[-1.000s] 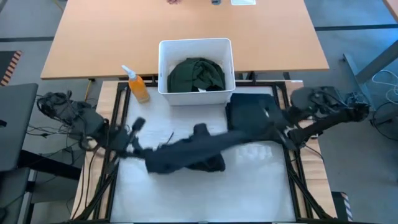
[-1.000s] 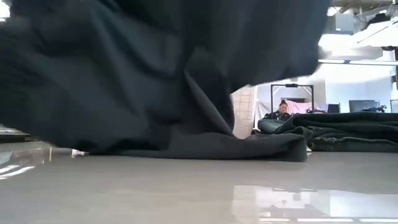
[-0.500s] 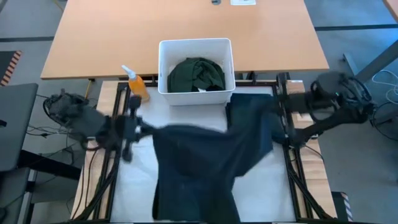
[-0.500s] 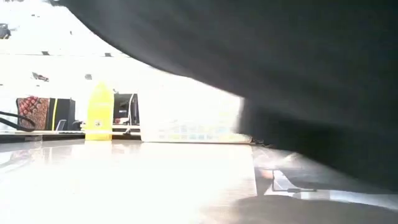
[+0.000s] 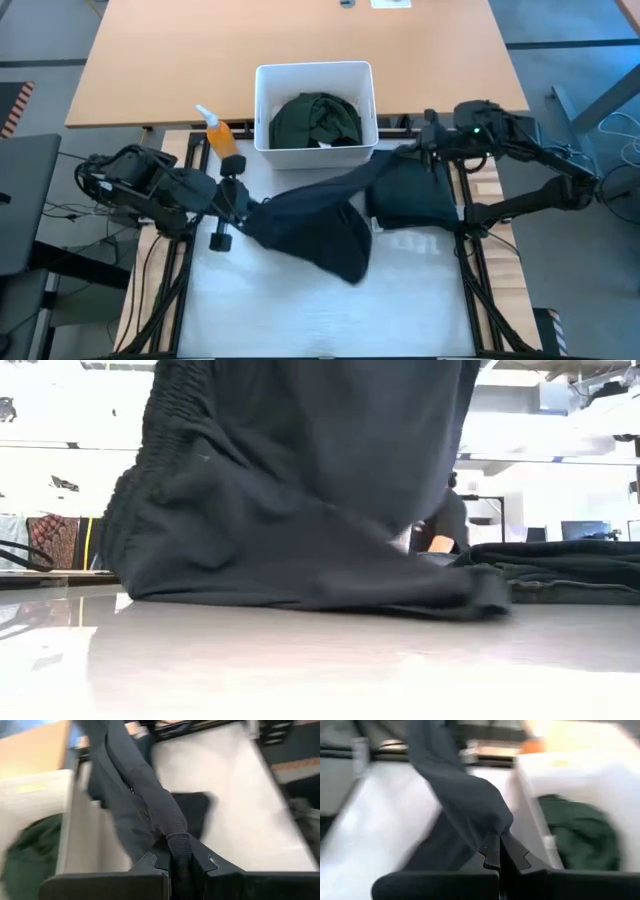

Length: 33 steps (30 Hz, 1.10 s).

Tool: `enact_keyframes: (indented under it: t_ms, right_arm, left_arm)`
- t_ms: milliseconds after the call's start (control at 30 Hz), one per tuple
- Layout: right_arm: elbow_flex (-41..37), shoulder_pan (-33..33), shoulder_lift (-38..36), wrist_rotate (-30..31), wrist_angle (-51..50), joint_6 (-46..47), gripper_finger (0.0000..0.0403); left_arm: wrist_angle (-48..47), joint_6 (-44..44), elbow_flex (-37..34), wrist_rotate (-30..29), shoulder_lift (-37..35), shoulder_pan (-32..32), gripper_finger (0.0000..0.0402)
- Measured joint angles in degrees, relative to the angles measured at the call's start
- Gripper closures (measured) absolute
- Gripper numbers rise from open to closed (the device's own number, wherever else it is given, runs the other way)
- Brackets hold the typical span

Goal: Fold laundry
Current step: Fold the black shorts from the white laundry organizer

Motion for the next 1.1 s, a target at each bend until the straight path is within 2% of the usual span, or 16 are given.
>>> enact_keyframes:
  t_ms: [100, 200, 333, 400, 467, 500, 567, 667, 767, 833, 900, 1000, 1100]
  right_arm:
    - [0.00, 4.58, -0.09, -5.12, -1.32, 2.70, 0.0389]
    - [0.00, 11.93, -0.53, -10.22, -1.70, 4.67, 0.0389]
    - [0.00, 25.18, -0.47, -10.26, -0.87, 5.82, 0.0389]
    - [0.00, 31.68, -0.46, -7.80, 0.96, 4.77, 0.0389]
    - [0.00, 37.01, -0.46, -3.71, 2.79, 1.82, 0.0389]
    - [0.03, 38.94, -0.49, -1.50, 3.27, -0.20, 0.0389]
    - [0.22, 40.90, -1.12, 2.84, 2.86, -4.57, 0.0389]
    - [0.36, 39.17, -3.02, 8.23, 2.82, -9.62, 0.0389]
    - [-1.18, 32.23, -3.77, 9.00, 3.20, -12.66, 0.0389]
    - [-4.00, 25.98, -4.23, 8.86, 4.69, -13.45, 0.0389]
    - [-8.32, 19.19, -4.39, 7.07, 6.40, -13.48, 0.0389]
    - [-16.25, 8.63, -3.95, 4.43, 13.72, -12.68, 0.0389]
    - [-22.90, 3.53, -3.02, 4.04, 18.97, -7.97, 0.0389]
  left_arm:
    - [0.03, -0.40, 0.00, 5.51, -0.04, -1.12, 0.0395]
    - [1.17, -1.40, 0.00, 10.72, -0.03, -3.93, 0.0395]
    - [6.06, -0.63, 0.00, 14.73, 1.06, -9.72, 0.0395]
    - [10.91, 1.65, -0.03, 15.89, 1.80, -12.72, 0.0395]
    - [14.05, 4.81, 0.43, 15.20, 2.06, -14.92, 0.0395]
    - [14.50, 5.79, 0.85, 12.96, 2.06, -15.71, 0.0395]
    - [13.32, 5.83, 2.26, 4.72, 1.96, -16.00, 0.0395]
    - [6.12, 1.62, 3.34, -6.85, 1.05, -14.18, 0.0395]
    - [-5.84, -7.08, 1.70, -12.37, 0.56, -9.86, 0.0395]
    - [-12.17, -13.39, -1.57, -13.18, 0.75, -6.95, 0.0395]
    - [-14.26, -16.88, -6.87, -12.89, 0.75, -4.78, 0.0395]
    - [-12.98, -18.32, -16.77, -8.81, 0.11, -2.46, 0.0395]
    - [-10.59, -17.00, -27.26, -6.68, 0.18, -1.07, 0.0395]
